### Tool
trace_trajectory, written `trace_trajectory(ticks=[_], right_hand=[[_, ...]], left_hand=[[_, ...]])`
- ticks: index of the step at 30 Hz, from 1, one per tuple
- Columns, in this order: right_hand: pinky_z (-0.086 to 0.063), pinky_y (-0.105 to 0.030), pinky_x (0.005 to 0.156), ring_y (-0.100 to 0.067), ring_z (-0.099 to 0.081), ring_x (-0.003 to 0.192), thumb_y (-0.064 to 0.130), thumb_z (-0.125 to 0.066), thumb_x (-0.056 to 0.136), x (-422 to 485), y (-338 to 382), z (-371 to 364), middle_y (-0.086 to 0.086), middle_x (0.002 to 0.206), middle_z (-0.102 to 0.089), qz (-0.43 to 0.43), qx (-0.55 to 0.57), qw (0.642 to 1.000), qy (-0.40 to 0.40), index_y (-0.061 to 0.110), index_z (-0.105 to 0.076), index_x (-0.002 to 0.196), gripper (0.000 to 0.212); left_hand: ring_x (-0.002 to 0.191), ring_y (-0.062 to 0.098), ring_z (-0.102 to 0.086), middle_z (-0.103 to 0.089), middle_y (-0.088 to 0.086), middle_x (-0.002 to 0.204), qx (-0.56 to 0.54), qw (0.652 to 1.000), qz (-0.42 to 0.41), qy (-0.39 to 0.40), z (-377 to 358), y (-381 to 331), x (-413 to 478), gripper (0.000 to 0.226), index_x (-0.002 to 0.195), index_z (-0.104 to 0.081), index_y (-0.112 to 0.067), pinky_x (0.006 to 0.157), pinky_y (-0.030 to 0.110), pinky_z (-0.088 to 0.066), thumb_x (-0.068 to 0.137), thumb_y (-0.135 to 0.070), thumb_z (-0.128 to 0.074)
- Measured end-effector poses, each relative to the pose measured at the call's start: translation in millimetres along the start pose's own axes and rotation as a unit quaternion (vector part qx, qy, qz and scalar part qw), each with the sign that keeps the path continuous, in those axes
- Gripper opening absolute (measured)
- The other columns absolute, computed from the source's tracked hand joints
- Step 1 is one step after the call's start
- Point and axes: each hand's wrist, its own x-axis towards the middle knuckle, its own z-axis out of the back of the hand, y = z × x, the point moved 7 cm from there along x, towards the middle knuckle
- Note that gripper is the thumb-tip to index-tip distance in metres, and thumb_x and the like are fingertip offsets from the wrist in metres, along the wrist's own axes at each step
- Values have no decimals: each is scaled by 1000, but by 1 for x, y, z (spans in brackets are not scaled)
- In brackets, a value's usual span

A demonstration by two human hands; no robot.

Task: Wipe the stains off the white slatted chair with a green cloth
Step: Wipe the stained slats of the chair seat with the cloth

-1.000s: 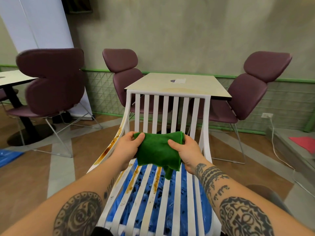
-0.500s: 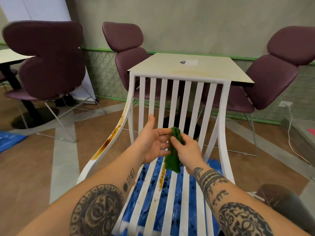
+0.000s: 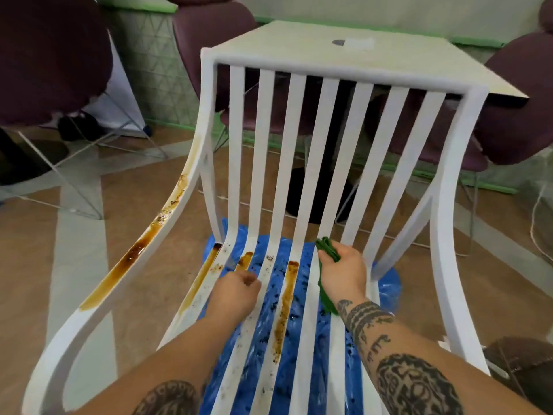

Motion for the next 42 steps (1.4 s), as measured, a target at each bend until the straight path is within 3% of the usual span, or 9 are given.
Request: trace_trajectory(ticks=[6, 9, 12, 16, 24, 26, 29, 35, 42], right_hand=[[-36, -16, 94, -10, -46, 101, 20, -55, 104, 45, -21, -57, 3, 122, -47, 117, -183, 973, 74, 15, -56, 143, 39], [-37, -23, 100, -20, -51, 110, 25, -49, 106, 54, -37, -86, -4, 125, -49, 121, -256, 949, 141, 8, -54, 143, 40], [-33, -33, 108, -27, -47, 118, 29, -44, 108, 58, -42, -97, -7, 115, -52, 110, -285, 939, 156, 4, -63, 125, 36], [-32, -37, 108, -28, -45, 116, 26, -46, 107, 49, -33, -103, 0, 99, -48, 140, -341, 911, 182, 7, -70, 114, 31], [-50, -37, 71, -24, -58, 75, 24, -50, 105, 57, -35, -87, -10, 87, -63, 26, -303, 914, 269, 7, -67, 103, 24], [-46, -33, 77, -24, -57, 86, 18, -49, 106, 66, -29, -80, -8, 100, -58, 52, -272, 939, 202, 5, -65, 119, 25], [-44, -32, 91, -29, -53, 110, -1, -53, 99, 58, -37, -100, -9, 123, -51, 138, -354, 896, 231, 7, -60, 138, 41], [-47, -43, 101, -34, -54, 114, -8, -58, 87, 34, -36, -108, -10, 126, -56, 189, -416, 856, 241, 11, -63, 135, 52], [-45, -27, 65, -26, -55, 87, 0, -48, 99, 36, -28, -104, -15, 118, -61, 133, -417, 840, 321, 10, -61, 134, 39]], left_hand=[[78, 23, -68, -73, 7, 101, 165, 986, 14, 25, -32, 14, 51, 32, 125, -69, -19, 71, 36, -62, 100, -36, -57], [91, 24, -67, -73, 6, 108, 195, 980, 7, 34, -40, 17, 62, 31, 119, -71, -19, 79, 35, -59, 100, -37, -55], [65, 13, -54, -73, 3, 98, 204, 978, 5, 40, -44, 17, 66, 30, 108, -74, -18, 61, 28, -47, 100, -39, -54], [68, 15, -58, -74, 2, 92, 171, 984, 23, 39, -41, 21, 68, 28, 106, -75, -20, 55, 24, -42, 97, -42, -61], [73, 20, -69, -74, 5, 88, 135, 989, 32, 57, -38, 20, 66, 27, 112, -75, -21, 64, 29, -56, 98, -39, -60], [67, 21, -68, -71, 4, 80, 124, 991, 34, 47, -36, 22, 65, 27, 107, -75, -19, 58, 28, -55, 101, -36, -55], [64, 24, -69, -71, 4, 77, 126, 990, 38, 48, -36, 25, 62, 22, 104, -75, -19, 50, 30, -55, 100, -29, -55], [73, 21, -70, -74, 4, 107, 127, 990, 29, 55, -35, 27, 61, 20, 114, -74, -23, 66, 32, -61, 97, -22, -63], [75, 23, -70, -73, 5, 105, 121, 989, 38, 75, -37, 27, 67, 22, 115, -73, -24, 69, 35, -63, 98, -17, -61]])
